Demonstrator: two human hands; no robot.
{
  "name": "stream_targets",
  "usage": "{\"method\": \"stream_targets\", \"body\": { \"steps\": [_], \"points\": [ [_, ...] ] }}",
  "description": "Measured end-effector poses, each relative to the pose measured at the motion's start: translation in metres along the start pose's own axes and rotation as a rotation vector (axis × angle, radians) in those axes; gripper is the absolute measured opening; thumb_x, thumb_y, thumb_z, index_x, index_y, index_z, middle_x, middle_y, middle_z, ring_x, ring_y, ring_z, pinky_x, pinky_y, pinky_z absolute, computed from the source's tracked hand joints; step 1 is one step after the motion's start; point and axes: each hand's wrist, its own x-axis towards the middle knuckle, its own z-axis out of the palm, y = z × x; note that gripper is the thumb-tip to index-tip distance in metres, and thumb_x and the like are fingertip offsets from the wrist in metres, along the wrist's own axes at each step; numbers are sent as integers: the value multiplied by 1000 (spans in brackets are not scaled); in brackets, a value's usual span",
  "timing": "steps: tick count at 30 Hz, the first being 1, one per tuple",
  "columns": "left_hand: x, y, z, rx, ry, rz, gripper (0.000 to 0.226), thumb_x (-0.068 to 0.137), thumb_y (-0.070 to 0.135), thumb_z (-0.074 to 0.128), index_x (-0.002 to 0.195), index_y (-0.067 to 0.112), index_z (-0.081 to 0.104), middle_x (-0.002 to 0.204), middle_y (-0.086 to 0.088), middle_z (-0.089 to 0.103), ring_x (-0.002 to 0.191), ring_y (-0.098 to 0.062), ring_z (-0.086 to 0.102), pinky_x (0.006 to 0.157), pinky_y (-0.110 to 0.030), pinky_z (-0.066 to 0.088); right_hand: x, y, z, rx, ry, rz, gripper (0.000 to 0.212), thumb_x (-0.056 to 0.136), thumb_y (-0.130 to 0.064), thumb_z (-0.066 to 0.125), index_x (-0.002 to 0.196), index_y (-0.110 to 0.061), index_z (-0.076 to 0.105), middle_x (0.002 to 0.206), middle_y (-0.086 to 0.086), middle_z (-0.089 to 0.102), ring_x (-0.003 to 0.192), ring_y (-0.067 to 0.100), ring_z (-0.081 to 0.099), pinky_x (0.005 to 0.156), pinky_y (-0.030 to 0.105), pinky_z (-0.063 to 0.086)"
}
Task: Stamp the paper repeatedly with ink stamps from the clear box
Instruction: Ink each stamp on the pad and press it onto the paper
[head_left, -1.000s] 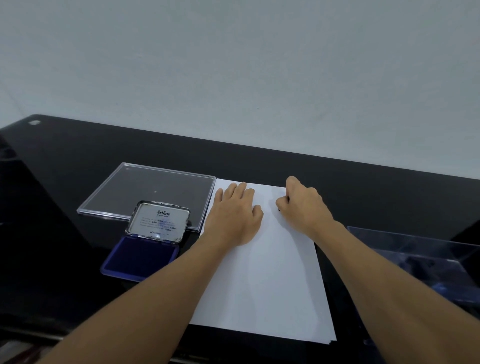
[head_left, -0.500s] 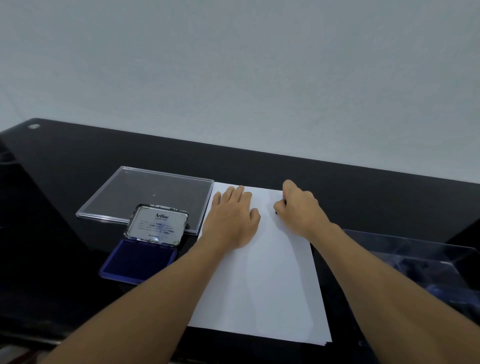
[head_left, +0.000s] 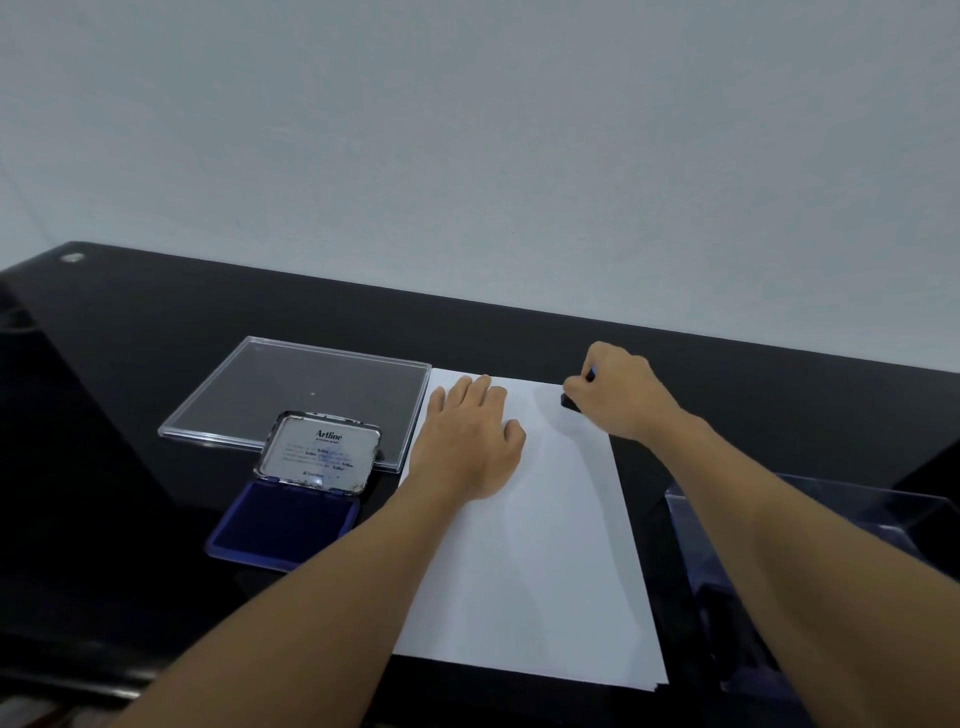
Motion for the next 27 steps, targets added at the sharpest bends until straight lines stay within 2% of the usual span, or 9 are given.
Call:
{"method": "stream_targets", "body": {
  "steps": [5, 9, 20, 24, 27],
  "points": [
    [0, 0, 3, 0, 44, 0, 65, 84, 41, 15, 125, 10, 55, 140, -7, 50, 129, -24, 40, 112, -46, 27, 4, -3, -17, 12, 96, -29, 14, 94, -25, 56, 91, -12, 52, 87, 5, 60, 69, 19, 53, 59, 33, 43],
    [1, -1, 4, 2, 28, -1, 61, 86, 39, 19, 127, 10, 54, 143, -7, 48, 131, -24, 40, 113, -47, 27, 6, -2, -23, 16, 139, -38, 14, 93, -26, 56, 89, -13, 52, 89, 5, 59, 71, 17, 53, 57, 30, 40],
    [0, -2, 3, -4, 48, 8, 62, 84, 39, 17, 120, 9, 57, 134, -8, 54, 124, -25, 44, 108, -44, 29, -2, -1, -23, 15, 114, -29, 14, 92, -26, 55, 90, -12, 53, 89, 5, 61, 72, 18, 54, 58, 31, 43],
    [-1, -1, 1, -32, 23, 2, 67, 82, 41, 16, 125, 9, 56, 138, -7, 52, 126, -24, 42, 109, -41, 26, -13, -1, -29, 19, 107, -31, 14, 91, -25, 55, 90, -11, 54, 88, 5, 61, 70, 18, 52, 58, 31, 42],
    [5, -2, -8, -137, -61, -61, 61, 85, 40, 29, 133, 11, 53, 143, -3, 48, 132, -21, 38, 111, -36, 21, -22, -1, -37, 13, 112, -43, 13, 91, -24, 56, 90, -11, 54, 87, 4, 60, 69, 16, 50, 58, 30, 41]
  ]
}}
